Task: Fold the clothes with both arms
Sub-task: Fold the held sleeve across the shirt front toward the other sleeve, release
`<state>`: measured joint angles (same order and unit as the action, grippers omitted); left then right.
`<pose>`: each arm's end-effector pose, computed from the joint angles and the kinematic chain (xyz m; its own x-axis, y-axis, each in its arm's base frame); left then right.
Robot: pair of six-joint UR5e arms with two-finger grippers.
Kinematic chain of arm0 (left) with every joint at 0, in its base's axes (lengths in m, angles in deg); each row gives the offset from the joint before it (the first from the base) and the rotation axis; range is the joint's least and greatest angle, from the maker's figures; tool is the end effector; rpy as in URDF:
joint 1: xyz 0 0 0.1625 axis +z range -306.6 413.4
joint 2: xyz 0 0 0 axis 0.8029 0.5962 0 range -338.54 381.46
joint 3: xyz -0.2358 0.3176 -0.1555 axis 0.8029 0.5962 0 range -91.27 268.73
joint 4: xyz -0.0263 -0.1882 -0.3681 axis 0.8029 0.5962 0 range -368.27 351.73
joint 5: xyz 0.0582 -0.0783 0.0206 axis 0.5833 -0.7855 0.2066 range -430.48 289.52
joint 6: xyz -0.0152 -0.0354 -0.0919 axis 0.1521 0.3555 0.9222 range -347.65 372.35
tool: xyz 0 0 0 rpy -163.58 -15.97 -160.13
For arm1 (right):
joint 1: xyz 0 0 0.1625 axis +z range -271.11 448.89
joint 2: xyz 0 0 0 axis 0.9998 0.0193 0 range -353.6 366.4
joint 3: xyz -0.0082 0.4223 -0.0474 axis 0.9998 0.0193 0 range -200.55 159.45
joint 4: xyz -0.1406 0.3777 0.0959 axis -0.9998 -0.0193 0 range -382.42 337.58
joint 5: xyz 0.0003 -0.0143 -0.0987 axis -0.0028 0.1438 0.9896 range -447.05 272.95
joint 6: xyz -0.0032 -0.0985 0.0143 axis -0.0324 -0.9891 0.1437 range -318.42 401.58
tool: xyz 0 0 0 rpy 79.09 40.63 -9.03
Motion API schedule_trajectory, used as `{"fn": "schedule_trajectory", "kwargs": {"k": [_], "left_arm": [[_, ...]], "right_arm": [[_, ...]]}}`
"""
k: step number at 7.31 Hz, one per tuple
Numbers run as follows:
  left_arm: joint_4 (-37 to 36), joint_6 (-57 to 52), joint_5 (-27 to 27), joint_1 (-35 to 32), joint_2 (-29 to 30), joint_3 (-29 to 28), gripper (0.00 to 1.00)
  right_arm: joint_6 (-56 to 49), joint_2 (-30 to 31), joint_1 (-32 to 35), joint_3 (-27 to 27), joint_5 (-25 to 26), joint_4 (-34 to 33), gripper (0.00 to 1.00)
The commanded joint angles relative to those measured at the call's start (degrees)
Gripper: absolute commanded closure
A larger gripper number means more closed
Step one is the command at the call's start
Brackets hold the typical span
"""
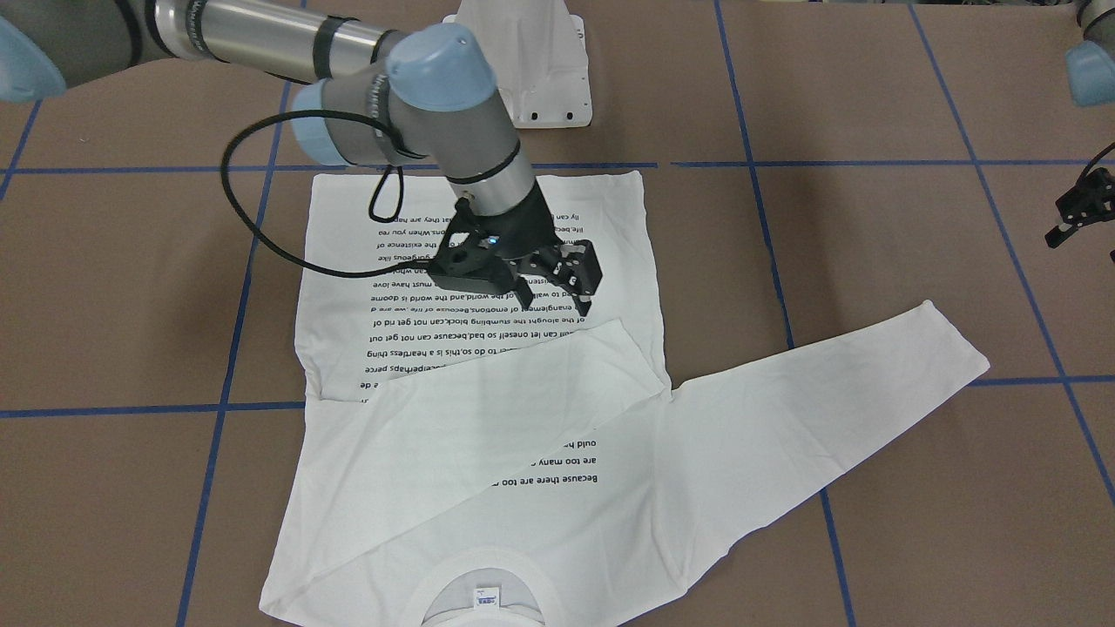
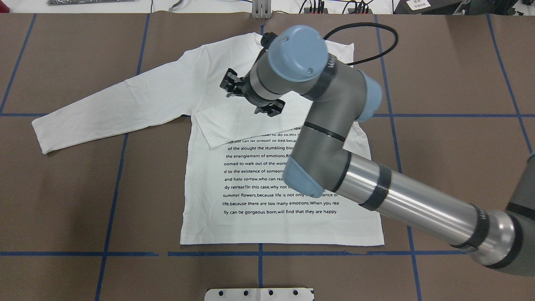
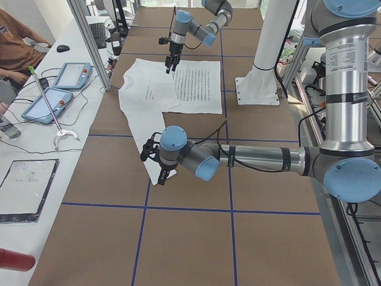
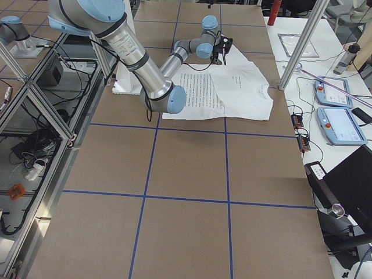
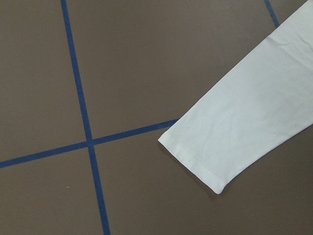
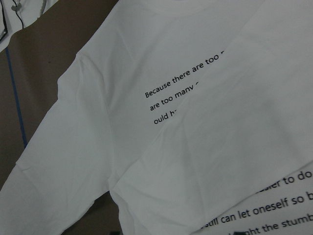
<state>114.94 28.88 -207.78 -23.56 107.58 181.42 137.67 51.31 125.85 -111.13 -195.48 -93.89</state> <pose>0.0507 -0.4848 0.5992 0.6036 0.2755 -0.7482 -0.0204 0.9434 0.3310 -0.5011 -0.5044 0.1333 0.3095 0.3588 0.8806 -0.3779 0.8962 -0.2323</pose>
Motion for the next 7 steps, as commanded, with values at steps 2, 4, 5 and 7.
{"fn": "schedule_trajectory", "kwargs": {"k": [2, 4, 5, 7], "left_arm": [[5.1, 10.5, 0.1, 5.0, 7.7, -12.2, 0.05], [5.1, 14.3, 7.0, 10.4, 10.5, -14.6, 0.08], [5.3, 15.7, 8.3, 11.6, 11.7, -16.1, 0.13], [11.7, 15.5, 8.4, 11.8, 13.1, -22.2, 0.17]], "right_arm": [[-11.3, 22.3, 10.7, -19.7, -11.3, -4.3, 0.19], [-16.1, 27.0, 13.4, -21.4, -13.6, -4.2, 0.18], [-16.1, 27.3, 13.4, -21.5, -13.6, -4.2, 0.18], [-16.0, 27.7, 13.4, -21.7, -13.2, -4.1, 0.18]]}}
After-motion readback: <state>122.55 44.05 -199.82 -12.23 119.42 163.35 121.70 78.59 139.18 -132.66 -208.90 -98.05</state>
